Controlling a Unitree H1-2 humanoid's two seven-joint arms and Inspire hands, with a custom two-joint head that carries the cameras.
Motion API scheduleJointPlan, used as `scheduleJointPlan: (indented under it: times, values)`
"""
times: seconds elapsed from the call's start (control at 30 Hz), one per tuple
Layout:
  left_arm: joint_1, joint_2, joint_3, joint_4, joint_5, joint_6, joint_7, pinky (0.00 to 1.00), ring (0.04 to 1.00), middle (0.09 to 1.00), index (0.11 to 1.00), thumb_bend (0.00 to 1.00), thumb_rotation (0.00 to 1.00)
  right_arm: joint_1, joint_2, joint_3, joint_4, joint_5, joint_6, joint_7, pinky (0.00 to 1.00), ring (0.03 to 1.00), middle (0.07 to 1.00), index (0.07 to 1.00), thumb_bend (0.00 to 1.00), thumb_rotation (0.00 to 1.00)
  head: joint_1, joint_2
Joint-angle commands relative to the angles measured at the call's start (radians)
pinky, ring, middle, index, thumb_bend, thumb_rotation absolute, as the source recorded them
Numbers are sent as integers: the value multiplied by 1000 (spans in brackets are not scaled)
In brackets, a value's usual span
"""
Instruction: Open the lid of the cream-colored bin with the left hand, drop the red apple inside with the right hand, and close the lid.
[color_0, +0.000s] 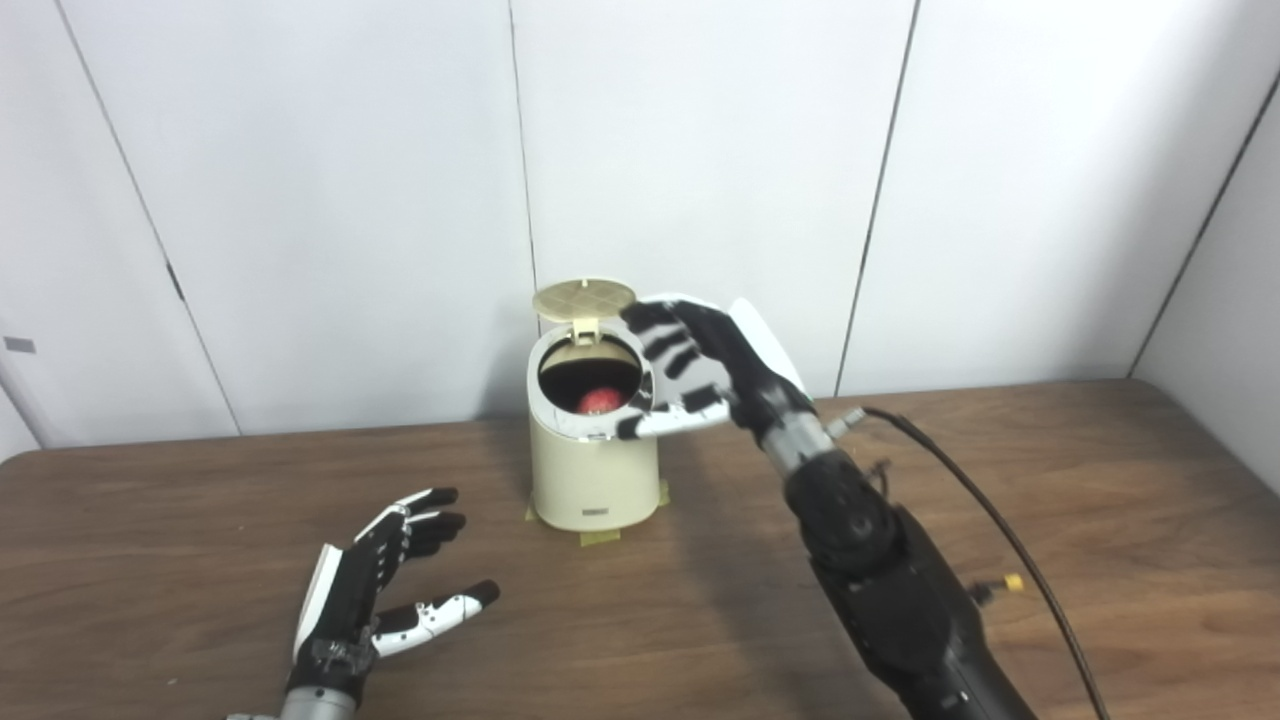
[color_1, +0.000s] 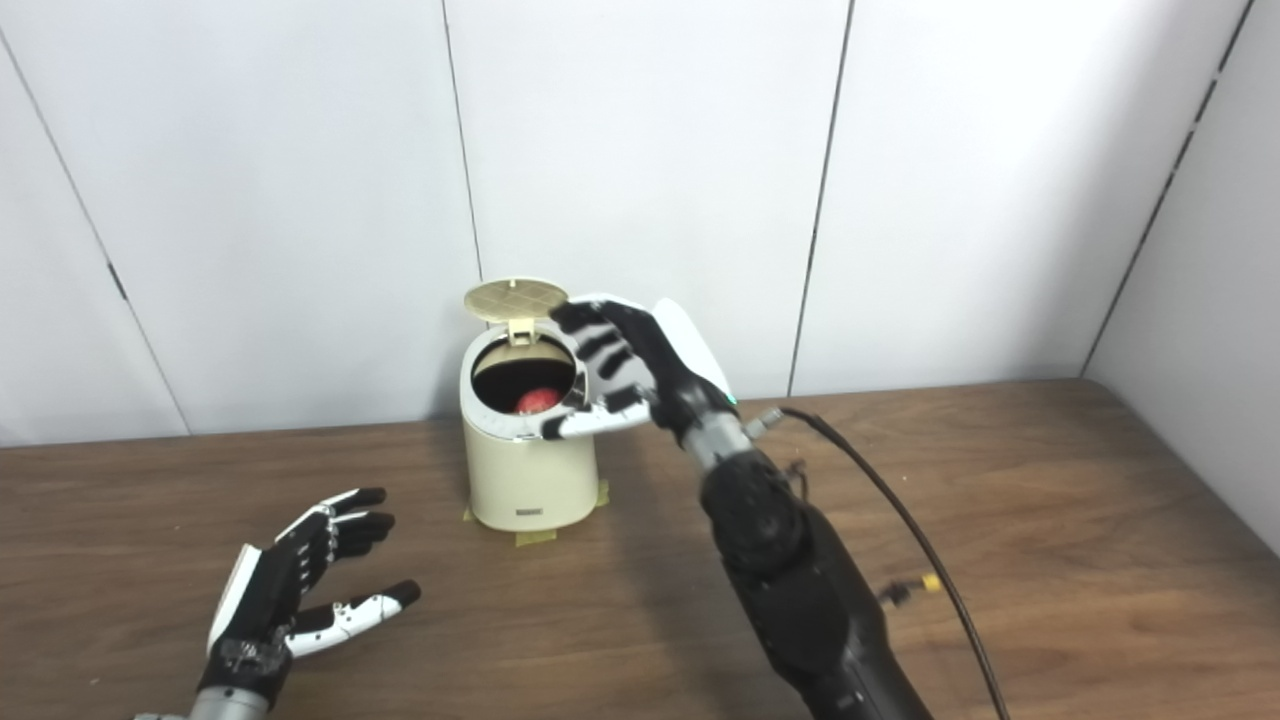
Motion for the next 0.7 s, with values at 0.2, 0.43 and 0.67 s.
scheduleJointPlan:
  times: [0.2,0.43,0.67]
  values:
    - [-17,-5,-7,10,2,-41,11,772,741,718,792,789,83,114,-73,-95,-74,106,-95,4,531,641,732,726,871,190,26,0]
    - [-18,-4,-11,2,14,-33,13,772,739,712,792,798,106,202,-91,-113,-71,205,-132,58,562,652,769,778,852,179,48,-4]
    - [-15,-10,-7,-8,8,-31,16,696,748,753,794,793,88,247,-55,-116,-35,254,-211,55,518,629,765,777,833,109,66,-7]
